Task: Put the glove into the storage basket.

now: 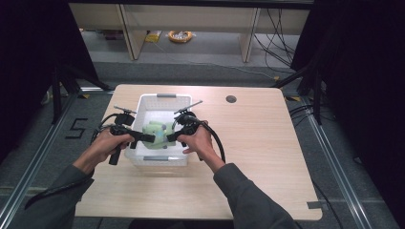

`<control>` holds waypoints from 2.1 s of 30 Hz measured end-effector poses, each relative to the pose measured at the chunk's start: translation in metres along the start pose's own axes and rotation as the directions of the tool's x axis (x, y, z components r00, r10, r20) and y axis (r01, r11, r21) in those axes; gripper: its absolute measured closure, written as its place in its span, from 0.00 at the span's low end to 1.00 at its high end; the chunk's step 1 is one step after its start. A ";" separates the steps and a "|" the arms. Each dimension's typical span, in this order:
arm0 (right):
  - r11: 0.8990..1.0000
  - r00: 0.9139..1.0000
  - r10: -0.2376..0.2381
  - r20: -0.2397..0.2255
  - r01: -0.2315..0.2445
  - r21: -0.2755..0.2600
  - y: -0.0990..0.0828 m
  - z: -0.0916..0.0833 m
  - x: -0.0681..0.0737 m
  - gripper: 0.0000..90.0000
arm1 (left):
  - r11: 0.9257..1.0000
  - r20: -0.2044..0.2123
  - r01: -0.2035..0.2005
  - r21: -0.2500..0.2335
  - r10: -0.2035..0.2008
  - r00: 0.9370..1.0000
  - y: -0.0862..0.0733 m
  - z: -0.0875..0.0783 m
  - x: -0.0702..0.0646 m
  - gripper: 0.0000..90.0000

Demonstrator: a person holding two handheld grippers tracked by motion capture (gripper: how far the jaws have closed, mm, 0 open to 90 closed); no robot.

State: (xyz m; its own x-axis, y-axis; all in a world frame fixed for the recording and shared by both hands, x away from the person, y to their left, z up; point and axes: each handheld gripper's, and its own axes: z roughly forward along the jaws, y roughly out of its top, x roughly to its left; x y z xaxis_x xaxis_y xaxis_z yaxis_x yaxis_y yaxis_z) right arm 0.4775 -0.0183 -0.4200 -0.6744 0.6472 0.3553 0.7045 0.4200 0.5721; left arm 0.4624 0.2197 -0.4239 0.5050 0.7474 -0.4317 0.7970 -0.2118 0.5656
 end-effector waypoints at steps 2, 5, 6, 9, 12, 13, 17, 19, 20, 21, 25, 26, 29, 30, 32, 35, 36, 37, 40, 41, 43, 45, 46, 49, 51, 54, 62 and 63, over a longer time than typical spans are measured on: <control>1.000 1.000 0.002 0.011 -0.002 0.011 0.000 0.004 -0.001 0.82 | 1.000 0.000 -0.008 0.010 0.008 1.000 0.000 0.002 0.003 0.74; 1.000 1.000 -0.005 0.008 0.004 0.017 0.000 0.009 -0.003 0.82 | 1.000 -0.011 -0.005 0.017 0.005 1.000 -0.002 0.006 0.005 0.74; 1.000 1.000 -0.004 0.007 0.004 0.023 0.000 0.010 -0.003 0.82 | 1.000 -0.008 0.000 0.019 0.000 1.000 -0.002 0.007 0.006 0.74; 0.999 1.000 -0.005 0.011 0.005 0.033 -0.001 0.014 -0.004 0.82 | 1.000 -0.015 0.010 0.027 -0.010 1.000 -0.004 0.010 0.009 0.74; 0.999 0.999 -0.030 0.011 0.029 0.041 -0.001 0.020 -0.008 0.82 | 0.999 -0.013 -0.002 0.044 0.002 1.000 -0.006 0.013 0.011 0.74; 0.998 0.999 -0.039 0.010 0.038 0.042 -0.002 0.021 -0.009 0.82 | 0.999 -0.018 -0.002 0.043 0.003 1.000 -0.006 0.014 0.011 0.74; 0.998 1.000 0.006 0.017 -0.007 0.067 -0.003 0.023 -0.007 0.82 | 0.998 -0.016 0.003 0.058 -0.002 1.000 -0.007 0.018 0.013 0.73; 0.997 1.000 0.005 0.020 -0.006 0.072 -0.003 0.024 -0.007 0.82 | 0.997 -0.025 -0.013 0.075 0.015 1.000 -0.007 0.019 0.014 0.73; 0.997 1.000 0.005 0.018 -0.007 0.077 -0.004 0.024 -0.008 0.82 | 0.998 -0.021 -0.004 0.070 0.006 1.000 -0.008 0.021 0.014 0.73; 0.997 1.000 -0.004 0.026 0.002 0.077 -0.004 0.025 -0.009 0.82 | 0.997 -0.026 -0.007 0.075 0.009 1.000 -0.008 0.022 0.014 0.73; 0.996 1.000 0.002 0.024 -0.004 0.086 -0.006 0.027 -0.011 0.82 | 0.997 -0.026 -0.003 0.080 0.005 1.000 -0.008 0.026 0.013 0.73; 0.995 1.000 0.014 0.023 -0.016 0.095 -0.006 0.028 -0.010 0.82 | 0.995 -0.029 -0.022 0.096 0.025 0.999 -0.008 0.026 0.014 0.73; 0.995 1.000 0.012 0.026 -0.014 0.097 -0.007 0.029 -0.013 0.82 | 0.995 -0.026 -0.013 0.097 0.016 1.000 -0.009 0.029 0.014 0.72; 0.995 1.000 0.010 0.022 -0.013 0.103 -0.007 0.028 -0.013 0.82 | 0.995 -0.032 -0.009 0.095 0.012 0.999 -0.009 0.030 0.014 0.72; 0.994 1.000 0.010 0.022 -0.013 0.106 -0.008 0.029 -0.014 0.82 | 0.994 -0.024 -0.016 0.104 0.019 1.000 -0.009 0.031 0.015 0.72; 0.994 1.000 0.005 0.021 -0.007 0.106 -0.010 0.030 -0.016 0.82 | 0.994 -0.026 -0.014 0.107 0.017 1.000 -0.010 0.033 0.015 0.72; 0.994 1.000 0.002 0.024 -0.005 0.106 -0.010 0.030 -0.016 0.82 | 0.993 -0.029 -0.023 0.120 0.026 0.999 -0.010 0.033 0.016 0.72; 0.994 1.000 0.002 0.024 -0.005 0.108 -0.009 0.030 -0.016 0.82 | 0.992 -0.023 -0.030 0.126 0.033 0.999 -0.010 0.034 0.017 0.71; 0.993 1.000 0.001 0.031 -0.005 0.116 -0.009 0.030 -0.015 0.81 | 0.992 -0.030 -0.018 0.122 0.022 0.999 -0.010 0.035 0.016 0.72; 0.992 0.999 0.003 0.034 -0.007 0.124 -0.009 0.030 -0.014 0.81 | 0.993 -0.028 -0.019 0.121 0.022 0.999 -0.010 0.036 0.017 0.72; 0.992 0.999 0.002 0.038 -0.007 0.129 -0.009 0.030 -0.013 0.80 | 0.992 -0.033 -0.020 0.125 0.024 0.999 -0.010 0.036 0.016 0.72; 0.991 0.998 -0.038 0.040 0.032 0.128 -0.008 0.032 -0.015 0.80 | 0.991 -0.032 -0.025 0.128 0.029 0.999 -0.010 0.037 0.016 0.72; 0.991 0.998 -0.045 0.047 0.039 0.131 -0.008 0.032 -0.015 0.80 | 0.990 -0.039 -0.026 0.136 0.032 0.999 -0.010 0.038 0.016 0.72; 0.987 0.996 -0.055 0.066 0.044 0.151 -0.007 0.033 -0.012 0.79 | 0.990 -0.041 -0.028 0.141 0.034 0.999 -0.011 0.041 0.016 0.69; 0.983 0.995 -0.050 0.085 0.034 0.178 -0.007 0.033 -0.010 0.77 | 0.989 -0.045 -0.026 0.149 0.033 0.998 -0.011 0.042 0.016 0.66; 0.983 0.994 -0.057 0.091 0.039 0.180 -0.006 0.033 -0.009 0.73 | 0.988 -0.076 -0.025 0.152 0.037 0.996 -0.009 0.040 0.016 0.58; 0.984 0.986 -0.105 0.129 0.084 0.157 -0.001 0.025 -0.005 0.65 | 0.991 -0.091 -0.014 0.134 0.026 0.995 -0.003 0.033 0.011 0.47; 0.984 0.986 -0.107 0.127 0.087 0.153 0.000 0.023 -0.005 0.65 | 0.991 -0.088 -0.012 0.134 0.024 0.996 -0.003 0.033 0.011 0.47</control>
State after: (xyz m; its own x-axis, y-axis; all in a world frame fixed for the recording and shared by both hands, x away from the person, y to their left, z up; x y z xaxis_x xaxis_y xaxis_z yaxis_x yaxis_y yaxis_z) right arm 0.4857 -0.0068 -0.4386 -0.7126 0.6738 0.1955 0.6683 0.5671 0.4814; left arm 0.4768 0.2074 -0.4536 0.4927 0.7949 -0.3542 0.8280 -0.3030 0.4719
